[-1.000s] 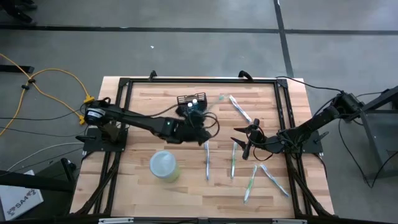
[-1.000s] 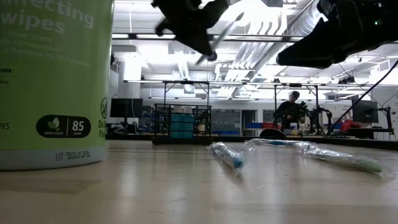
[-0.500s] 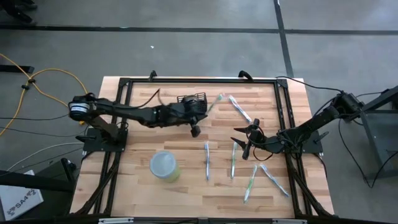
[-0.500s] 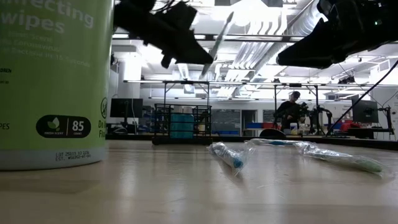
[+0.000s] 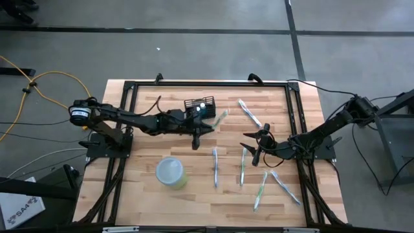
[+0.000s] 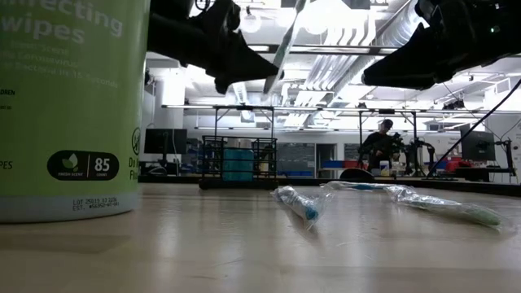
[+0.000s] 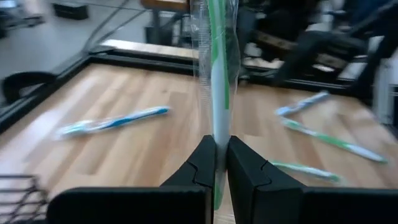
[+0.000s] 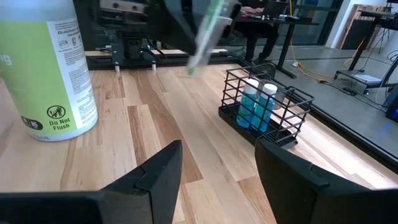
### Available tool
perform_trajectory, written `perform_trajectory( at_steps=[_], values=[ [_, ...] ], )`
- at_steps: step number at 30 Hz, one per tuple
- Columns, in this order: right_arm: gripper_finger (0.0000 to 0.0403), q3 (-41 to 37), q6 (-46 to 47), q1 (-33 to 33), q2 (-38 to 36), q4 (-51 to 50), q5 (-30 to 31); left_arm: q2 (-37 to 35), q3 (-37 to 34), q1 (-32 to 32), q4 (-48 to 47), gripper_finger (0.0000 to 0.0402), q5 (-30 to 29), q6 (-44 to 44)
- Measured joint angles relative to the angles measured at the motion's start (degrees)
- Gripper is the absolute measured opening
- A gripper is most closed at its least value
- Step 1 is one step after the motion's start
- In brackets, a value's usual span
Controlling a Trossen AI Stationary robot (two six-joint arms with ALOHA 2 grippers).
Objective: Pick & Place toothbrushing station
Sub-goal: Put the top green toothbrush into the black mesh mesh organizer
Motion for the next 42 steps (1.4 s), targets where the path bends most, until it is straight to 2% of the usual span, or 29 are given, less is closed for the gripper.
perform_trajectory(
  at_steps=[8, 16, 20, 22, 28, 35, 39, 42],
  values=[
    [0.0195, 0.0, -0.02, 0.0, 0.0, 0.0, 0.01, 0.0, 0.0, 0.04, 1.83, 0.001, 1.58, 1.44],
    [0.0195, 0.0, 0.01, -0.02, 0.0, 0.13, 0.05, 0.02, 0.0, 0.04, 1.75, 0.001, 6.14, 1.45],
    [0.0195, 0.0, 0.59, -1.06, 0.0, 3.94, 1.1, 0.02, 0.0, 0.07, 1.68, 0.001, 7.15, 1.17],
    [0.0195, 0.0, -0.22, -2.49, 0.0, 8.88, 0.65, 0.02, 0.0, 0.07, 1.67, 0.001, 8.65, 1.15],
    [0.0195, 0.01, -5.92, -8.29, -0.02, 24.0, -11.45, 0.03, 0.0, 0.05, 1.5, 0.001, 12.9, -1.28],
    [0.0195, 0.04, 0.48, -12.94, 0.9, 20.59, -20.46, 0.04, 0.02, 0.04, -6.18, 0.001, 20.03, -6.39],
    [0.0195, 0.03, 4.63, -13.25, 3.76, 20.37, -24.96, 0.07, 0.02, -0.87, -9.23, 0.001, 21.04, -7.84],
    [0.0195, 0.0, 6.29, -13.24, 7.38, 22.72, -25.64, 0.07, 0.02, -2.54, -9.25, 0.001, 21.19, -7.54]
  ],
)
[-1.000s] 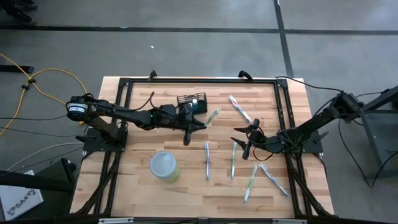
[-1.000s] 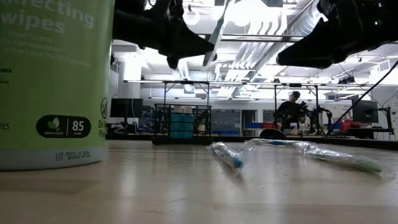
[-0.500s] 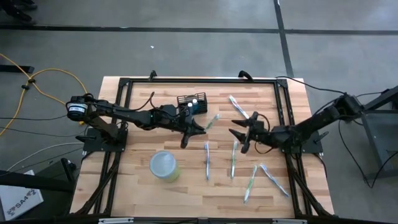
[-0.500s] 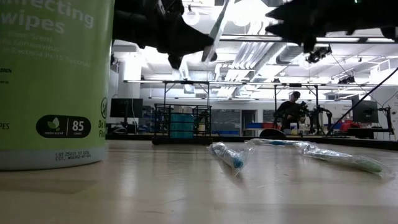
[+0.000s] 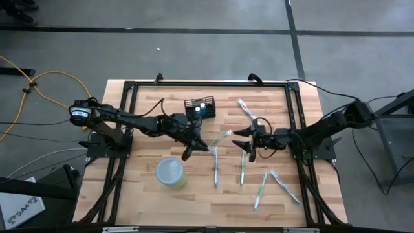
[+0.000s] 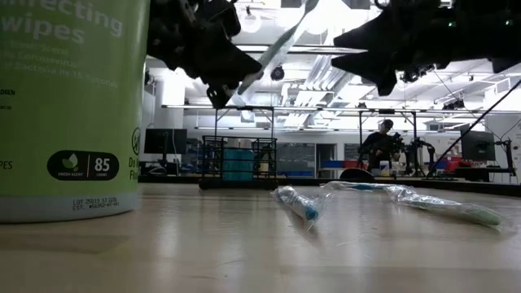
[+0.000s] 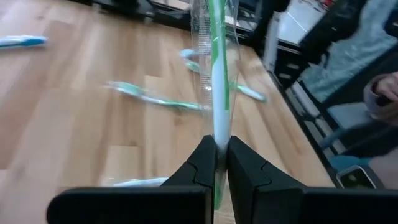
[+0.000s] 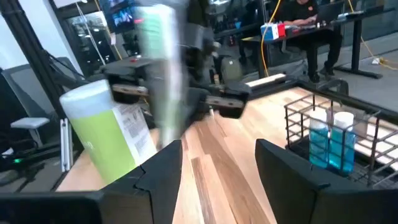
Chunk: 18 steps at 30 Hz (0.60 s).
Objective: Pick & Place toothbrushing station
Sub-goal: Put the top green toothbrush into the black mesh mesh organizer
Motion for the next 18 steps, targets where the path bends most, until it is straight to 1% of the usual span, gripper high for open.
perform_trajectory(
  at_steps=[3, 7, 13, 18],
  values=[
    [0.0195, 0.04, 0.05, 0.0, 4.45, 6.95, -0.45, 0.02, 0.0, -1.61, 0.02, 0.001, -0.01, 1.28],
    [0.0195, 2.4, -0.07, 0.0, 10.63, 12.46, -4.41, 1.04, 0.02, -2.86, -0.09, 0.001, -0.07, 2.41],
    [0.0195, 9.33, -3.32, 0.54, 17.88, 12.26, -7.99, 3.28, 0.02, -2.92, -0.16, 0.001, 0.03, 2.08],
    [0.0195, 11.3, -3.51, 0.61, 18.72, 9.75, -9.17, 3.56, 0.02, -2.79, -0.22, 0.001, 0.59, 2.08]
  ],
)
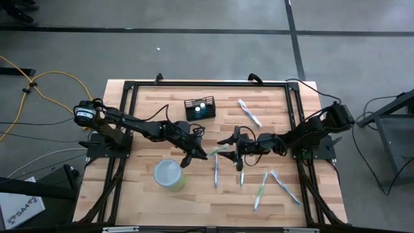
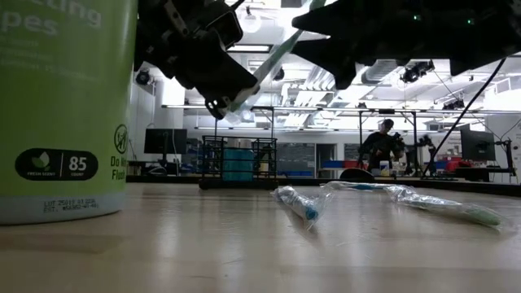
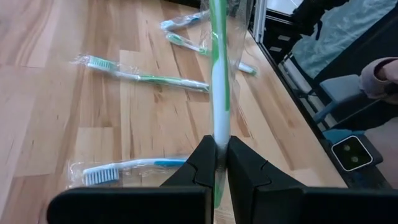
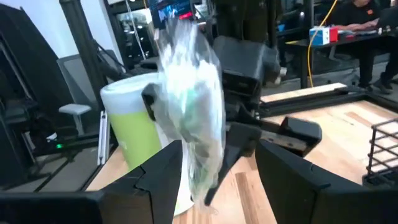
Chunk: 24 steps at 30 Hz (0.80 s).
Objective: Pick & Place toothbrushing station
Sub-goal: Put the top green toothbrush into the black mesh mesh organizer
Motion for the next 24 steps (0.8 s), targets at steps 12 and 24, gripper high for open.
perform_trajectory(
  at_steps=[12, 24],
  values=[
    [0.0195, 0.0, -0.07, 0.28, -0.17, -0.31, 0.16, 0.0, 0.0, 0.02, -0.26, 0.001, 0.42, 0.61],
    [0.0119, -0.03, -1.82, 1.03, -2.45, -2.51, 0.74, -0.02, 0.0, 2.08, -0.9, 0.001, 0.56, 0.76]
  ],
)
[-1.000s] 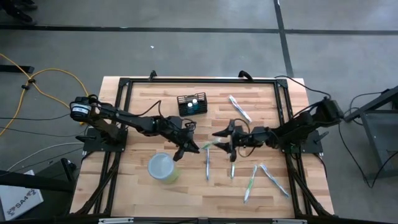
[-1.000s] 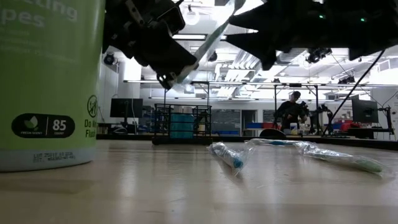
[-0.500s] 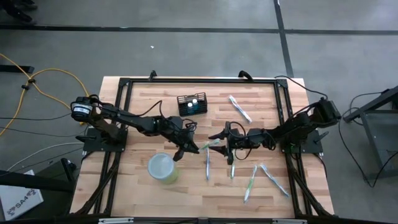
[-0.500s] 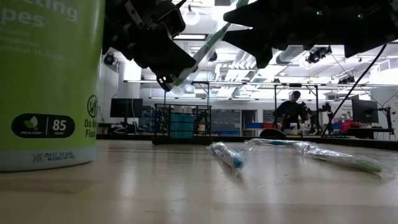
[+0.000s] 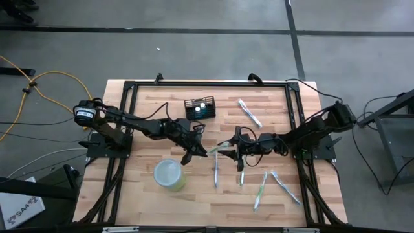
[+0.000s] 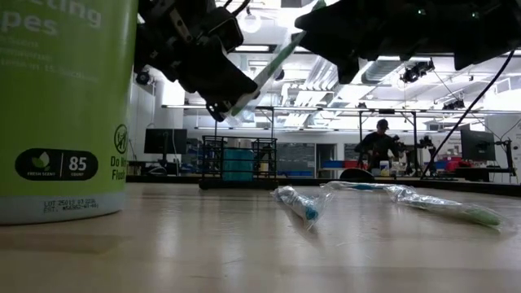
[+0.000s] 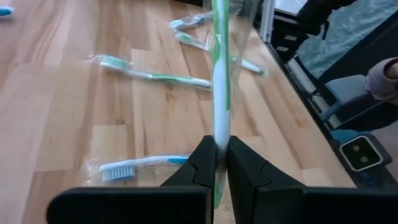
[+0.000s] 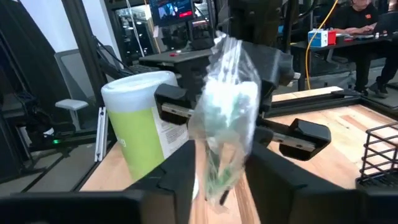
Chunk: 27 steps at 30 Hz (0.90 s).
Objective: Pick & Place toothbrushing station
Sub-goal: Put the top green toothbrush into the black mesh mesh organizer
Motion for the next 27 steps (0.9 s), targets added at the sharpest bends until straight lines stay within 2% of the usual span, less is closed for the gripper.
perform_trajectory(
  at_steps=[10, 23, 27],
  values=[
    [0.0015, -0.02, -0.99, -0.07, -1.6, -3.03, 0.24, -0.07, 0.0, 0.27, -0.42, 0.001, 0.95, -0.1],
    [0.001, -0.02, -1.13, -0.04, -1.6, -3.32, -0.21, -0.07, 0.0, 0.28, -0.35, 0.001, 0.93, 0.06],
    [0.0009, -0.02, -1.11, -0.02, -1.6, -3.3, -0.6, -0.04, 0.0, 0.31, -0.31, 0.002, 1.89, 2.81]
  ],
)
